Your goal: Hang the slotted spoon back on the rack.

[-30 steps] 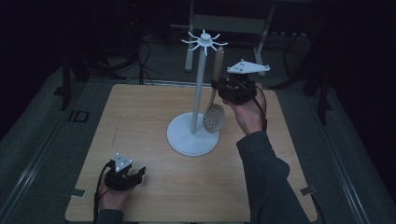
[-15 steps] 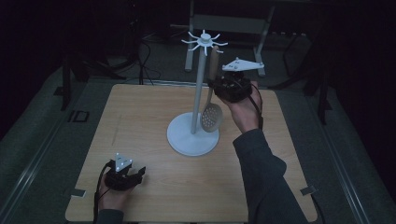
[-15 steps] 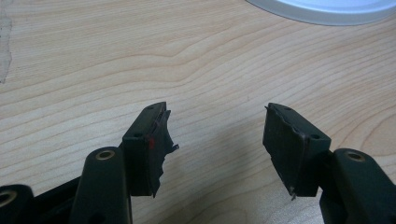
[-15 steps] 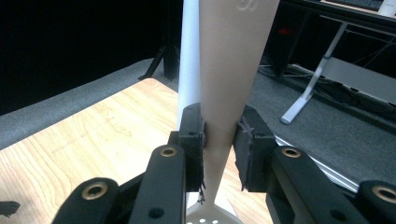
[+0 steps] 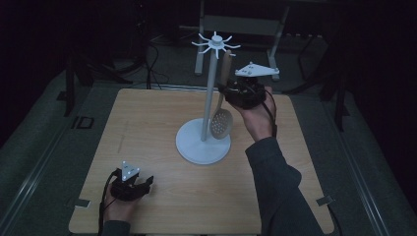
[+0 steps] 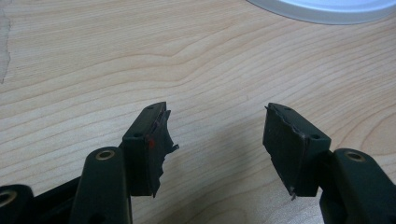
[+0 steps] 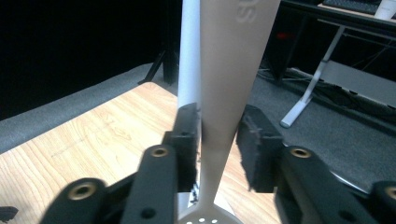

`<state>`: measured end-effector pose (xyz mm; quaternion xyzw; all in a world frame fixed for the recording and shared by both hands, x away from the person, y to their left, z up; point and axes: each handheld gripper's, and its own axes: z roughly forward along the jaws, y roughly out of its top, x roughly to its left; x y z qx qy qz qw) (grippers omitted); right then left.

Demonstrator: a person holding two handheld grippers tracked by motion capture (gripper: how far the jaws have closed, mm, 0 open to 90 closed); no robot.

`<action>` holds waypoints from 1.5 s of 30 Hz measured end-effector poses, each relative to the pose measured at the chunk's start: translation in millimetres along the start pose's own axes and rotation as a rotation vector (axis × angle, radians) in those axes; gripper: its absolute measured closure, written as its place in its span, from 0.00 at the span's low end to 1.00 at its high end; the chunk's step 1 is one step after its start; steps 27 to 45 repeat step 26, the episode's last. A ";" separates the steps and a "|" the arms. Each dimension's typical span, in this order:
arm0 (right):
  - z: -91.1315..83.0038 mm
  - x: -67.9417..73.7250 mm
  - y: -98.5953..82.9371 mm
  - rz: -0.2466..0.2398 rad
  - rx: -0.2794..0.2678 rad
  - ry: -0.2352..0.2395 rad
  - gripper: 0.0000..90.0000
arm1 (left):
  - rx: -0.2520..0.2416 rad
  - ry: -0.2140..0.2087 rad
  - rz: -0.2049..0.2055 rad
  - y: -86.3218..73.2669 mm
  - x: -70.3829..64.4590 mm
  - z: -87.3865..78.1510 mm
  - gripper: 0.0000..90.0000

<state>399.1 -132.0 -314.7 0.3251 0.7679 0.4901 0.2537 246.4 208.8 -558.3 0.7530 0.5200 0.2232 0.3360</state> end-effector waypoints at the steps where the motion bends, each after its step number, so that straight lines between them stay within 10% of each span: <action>1: -1.4 0.2 0.3 -0.001 -0.006 -0.006 0.69 | 0.000 0.000 0.001 0.0 -0.2 0.0 0.45; 45: -15.6 0.3 -21.8 0.004 0.011 -0.007 0.49 | 0.003 0.004 0.001 0.4 -0.4 1.2 0.44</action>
